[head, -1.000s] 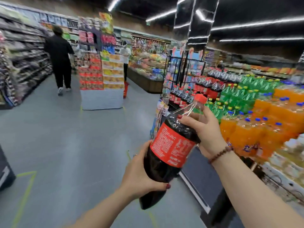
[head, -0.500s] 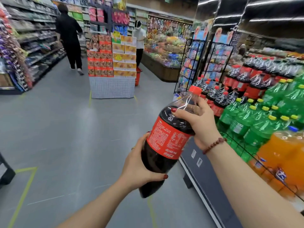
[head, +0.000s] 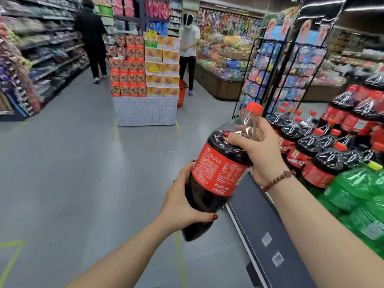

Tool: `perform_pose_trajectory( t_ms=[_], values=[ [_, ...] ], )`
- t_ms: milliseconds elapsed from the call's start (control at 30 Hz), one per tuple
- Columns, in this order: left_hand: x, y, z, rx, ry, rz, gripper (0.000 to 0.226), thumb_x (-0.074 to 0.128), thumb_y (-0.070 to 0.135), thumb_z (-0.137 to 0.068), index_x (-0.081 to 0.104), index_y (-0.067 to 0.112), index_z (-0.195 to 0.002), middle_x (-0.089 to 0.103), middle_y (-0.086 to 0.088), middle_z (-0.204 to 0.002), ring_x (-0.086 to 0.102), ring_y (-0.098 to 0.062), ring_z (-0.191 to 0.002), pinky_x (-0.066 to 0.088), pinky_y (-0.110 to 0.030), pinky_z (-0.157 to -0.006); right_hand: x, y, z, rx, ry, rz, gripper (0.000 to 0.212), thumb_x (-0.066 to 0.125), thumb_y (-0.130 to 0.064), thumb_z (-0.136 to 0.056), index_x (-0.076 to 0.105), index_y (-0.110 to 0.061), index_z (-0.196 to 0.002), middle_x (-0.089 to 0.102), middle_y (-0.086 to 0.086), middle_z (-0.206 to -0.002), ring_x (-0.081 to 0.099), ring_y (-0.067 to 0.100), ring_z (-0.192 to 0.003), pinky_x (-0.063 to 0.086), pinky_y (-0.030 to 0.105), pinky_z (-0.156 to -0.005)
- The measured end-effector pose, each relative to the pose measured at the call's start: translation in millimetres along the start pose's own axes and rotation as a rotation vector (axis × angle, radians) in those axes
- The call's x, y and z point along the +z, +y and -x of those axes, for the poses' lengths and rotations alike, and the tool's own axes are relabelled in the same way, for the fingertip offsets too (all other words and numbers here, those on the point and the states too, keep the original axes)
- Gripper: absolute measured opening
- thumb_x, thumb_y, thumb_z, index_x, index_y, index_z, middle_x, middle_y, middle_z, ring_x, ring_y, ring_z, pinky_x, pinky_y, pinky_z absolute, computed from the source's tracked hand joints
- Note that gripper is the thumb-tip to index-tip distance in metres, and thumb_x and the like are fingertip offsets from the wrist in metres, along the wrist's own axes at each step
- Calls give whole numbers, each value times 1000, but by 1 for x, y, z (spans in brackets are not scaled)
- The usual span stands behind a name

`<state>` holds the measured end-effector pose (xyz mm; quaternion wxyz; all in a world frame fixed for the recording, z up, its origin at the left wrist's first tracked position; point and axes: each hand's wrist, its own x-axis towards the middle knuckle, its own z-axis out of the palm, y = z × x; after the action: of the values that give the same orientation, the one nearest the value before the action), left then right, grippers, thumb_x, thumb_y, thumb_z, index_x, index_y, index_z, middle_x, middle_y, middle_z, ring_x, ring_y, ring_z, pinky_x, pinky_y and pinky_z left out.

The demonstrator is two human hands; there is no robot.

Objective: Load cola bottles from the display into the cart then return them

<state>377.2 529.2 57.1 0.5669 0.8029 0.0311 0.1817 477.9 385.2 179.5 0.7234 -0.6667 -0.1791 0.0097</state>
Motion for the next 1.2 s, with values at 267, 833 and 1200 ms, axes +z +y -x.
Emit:
perform_pose_trajectory(
  t_ms=[267,833,1200],
  values=[
    [-2,-76,-189,10,-87,23,115,90,35,-38,30,52,-135,55,31,-123,56,-1,-116,51,-38,-98,18,68,-180,47,101,33,79,88,-19,-52,56,-22,-125,69,4,-111,67,25,-102,56,48,-87],
    [82,-163,-540,-22,-198,8,114,91,31,-38,31,51,-132,58,25,-121,58,-3,-114,52,-41,-95,-46,176,-521,108,202,33,57,84,-7,-65,57,-33,-108,67,6,-111,67,26,-99,55,47,-86],
    [159,-176,-721,42,-353,88,110,90,29,-40,31,53,-130,59,24,-119,59,0,-110,54,-37,-93,-115,190,-677,84,344,110,61,87,-11,-61,56,-36,-107,67,6,-111,66,26,-100,54,49,-87]
  ],
)
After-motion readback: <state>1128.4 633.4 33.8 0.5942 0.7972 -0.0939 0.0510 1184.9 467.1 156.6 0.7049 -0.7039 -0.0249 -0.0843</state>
